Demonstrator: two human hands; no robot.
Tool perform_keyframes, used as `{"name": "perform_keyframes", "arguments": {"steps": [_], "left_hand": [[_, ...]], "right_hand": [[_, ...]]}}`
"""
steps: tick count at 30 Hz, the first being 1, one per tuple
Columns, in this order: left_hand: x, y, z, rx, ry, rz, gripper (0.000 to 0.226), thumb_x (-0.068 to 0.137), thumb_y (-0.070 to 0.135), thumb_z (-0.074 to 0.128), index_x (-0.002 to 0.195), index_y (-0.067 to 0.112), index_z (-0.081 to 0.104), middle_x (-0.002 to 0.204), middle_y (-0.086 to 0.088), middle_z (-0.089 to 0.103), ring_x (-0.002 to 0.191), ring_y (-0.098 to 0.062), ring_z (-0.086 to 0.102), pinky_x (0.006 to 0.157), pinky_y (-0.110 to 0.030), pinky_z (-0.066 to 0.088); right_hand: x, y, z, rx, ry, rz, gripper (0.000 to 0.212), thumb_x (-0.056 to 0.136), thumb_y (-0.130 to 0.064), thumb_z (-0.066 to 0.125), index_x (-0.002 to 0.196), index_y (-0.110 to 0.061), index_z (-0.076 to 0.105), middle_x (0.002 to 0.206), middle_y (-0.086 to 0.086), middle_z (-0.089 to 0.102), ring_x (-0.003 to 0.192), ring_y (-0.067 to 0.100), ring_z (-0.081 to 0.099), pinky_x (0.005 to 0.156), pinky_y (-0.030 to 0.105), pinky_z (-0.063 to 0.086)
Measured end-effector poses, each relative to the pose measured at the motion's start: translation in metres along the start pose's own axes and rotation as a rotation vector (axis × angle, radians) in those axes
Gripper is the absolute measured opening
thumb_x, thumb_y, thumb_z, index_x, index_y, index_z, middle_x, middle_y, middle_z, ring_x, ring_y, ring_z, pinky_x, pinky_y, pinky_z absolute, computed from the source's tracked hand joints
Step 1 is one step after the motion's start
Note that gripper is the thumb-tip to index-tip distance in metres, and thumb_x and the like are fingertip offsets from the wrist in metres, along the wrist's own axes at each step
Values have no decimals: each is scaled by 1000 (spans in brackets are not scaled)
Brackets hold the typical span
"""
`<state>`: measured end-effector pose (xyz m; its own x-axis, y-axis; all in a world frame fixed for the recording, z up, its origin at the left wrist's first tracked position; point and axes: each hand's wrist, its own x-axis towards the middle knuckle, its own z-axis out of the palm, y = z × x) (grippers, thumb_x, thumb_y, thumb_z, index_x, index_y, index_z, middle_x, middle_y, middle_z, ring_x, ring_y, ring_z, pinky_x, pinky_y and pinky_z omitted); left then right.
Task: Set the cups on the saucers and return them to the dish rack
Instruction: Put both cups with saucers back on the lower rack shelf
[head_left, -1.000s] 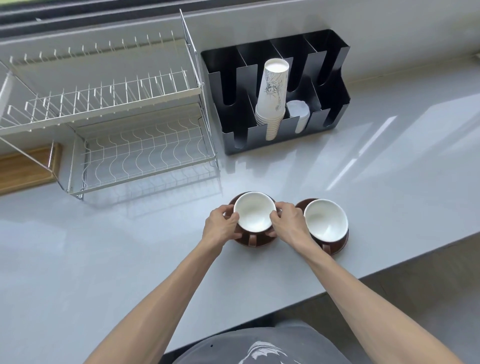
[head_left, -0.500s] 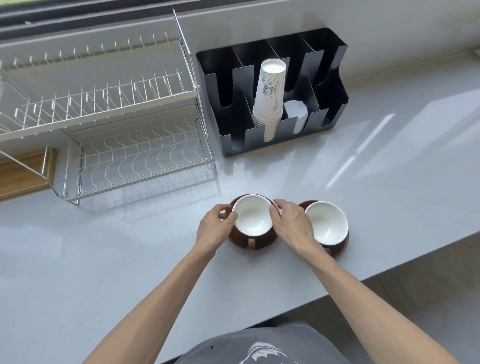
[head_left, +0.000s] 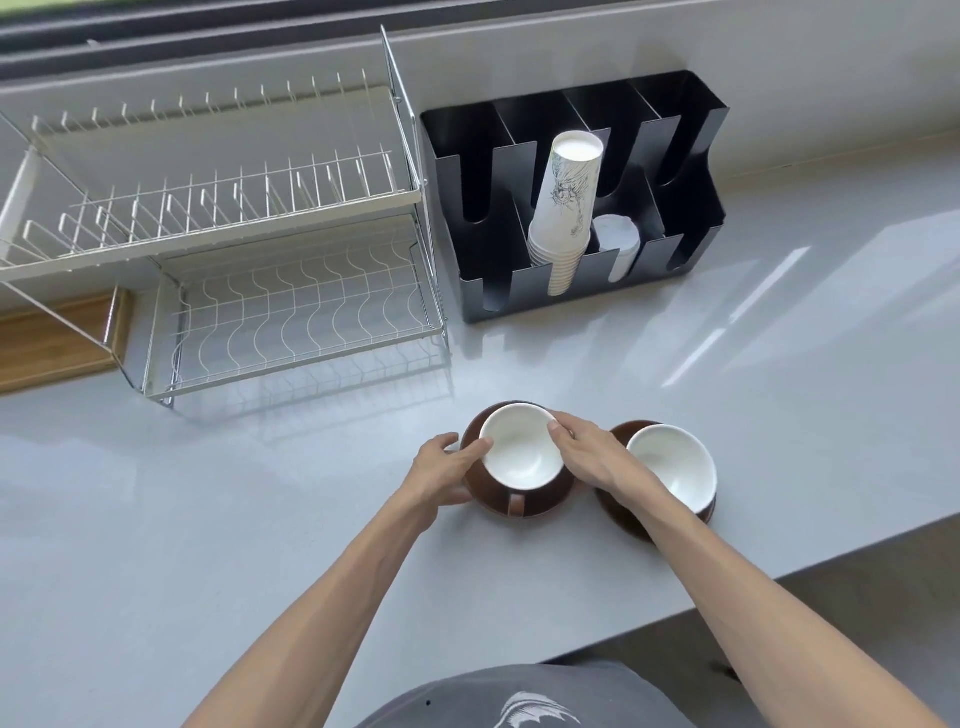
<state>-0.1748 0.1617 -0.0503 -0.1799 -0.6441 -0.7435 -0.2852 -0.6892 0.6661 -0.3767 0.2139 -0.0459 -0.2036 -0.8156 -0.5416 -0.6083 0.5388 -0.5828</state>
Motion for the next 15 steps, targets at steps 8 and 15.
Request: {"name": "perform_keyframes", "arguments": {"steps": [8,15], "left_hand": [[4,-3,-7,-2,-2,28,49,84,34,76,124,7,64,92,-5,71,72,-13,72,61,-28,62],[-4,8,-32,-40,35,67,42,84,32,78,117,8,64,112,-15,73,85,-18,72,57,-28,60]], "right_hand": [[2,-1,5,128,30,1,38,104,-39,35,129,-29,62,118,1,68,117,27,56,101,38,43],[9,-26,7,235,43,-15,35,98,-48,42,120,-35,65,107,-1,70,108,27,62,95,49,53]]}}
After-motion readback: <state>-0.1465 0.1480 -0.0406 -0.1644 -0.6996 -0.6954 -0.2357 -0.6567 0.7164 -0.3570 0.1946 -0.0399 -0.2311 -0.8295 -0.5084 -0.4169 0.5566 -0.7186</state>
